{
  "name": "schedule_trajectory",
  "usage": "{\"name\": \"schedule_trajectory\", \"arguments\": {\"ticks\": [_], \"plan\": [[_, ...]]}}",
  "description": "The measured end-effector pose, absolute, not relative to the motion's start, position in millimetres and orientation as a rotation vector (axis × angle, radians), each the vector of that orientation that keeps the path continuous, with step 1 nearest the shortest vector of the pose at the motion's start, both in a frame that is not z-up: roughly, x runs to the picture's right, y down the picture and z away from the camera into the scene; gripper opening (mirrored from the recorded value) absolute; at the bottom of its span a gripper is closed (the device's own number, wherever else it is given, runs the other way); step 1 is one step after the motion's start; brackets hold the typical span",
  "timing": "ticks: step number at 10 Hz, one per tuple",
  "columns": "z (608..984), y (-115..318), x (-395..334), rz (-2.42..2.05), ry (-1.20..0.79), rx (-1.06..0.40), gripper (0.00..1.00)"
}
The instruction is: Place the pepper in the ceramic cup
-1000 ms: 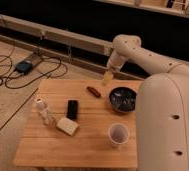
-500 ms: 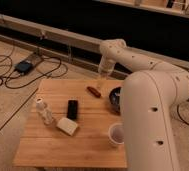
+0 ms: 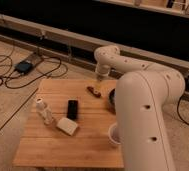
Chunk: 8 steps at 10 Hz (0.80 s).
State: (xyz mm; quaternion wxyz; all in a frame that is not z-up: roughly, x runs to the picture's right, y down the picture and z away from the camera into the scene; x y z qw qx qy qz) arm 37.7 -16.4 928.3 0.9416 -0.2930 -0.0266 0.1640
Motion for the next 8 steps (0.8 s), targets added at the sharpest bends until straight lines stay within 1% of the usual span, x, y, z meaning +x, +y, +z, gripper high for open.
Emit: {"name": "schedule_trajectory", "arguments": {"ticks": [8], "plan": [[974,14,22,0.288,-0.029,-0.600,0.80]]}}
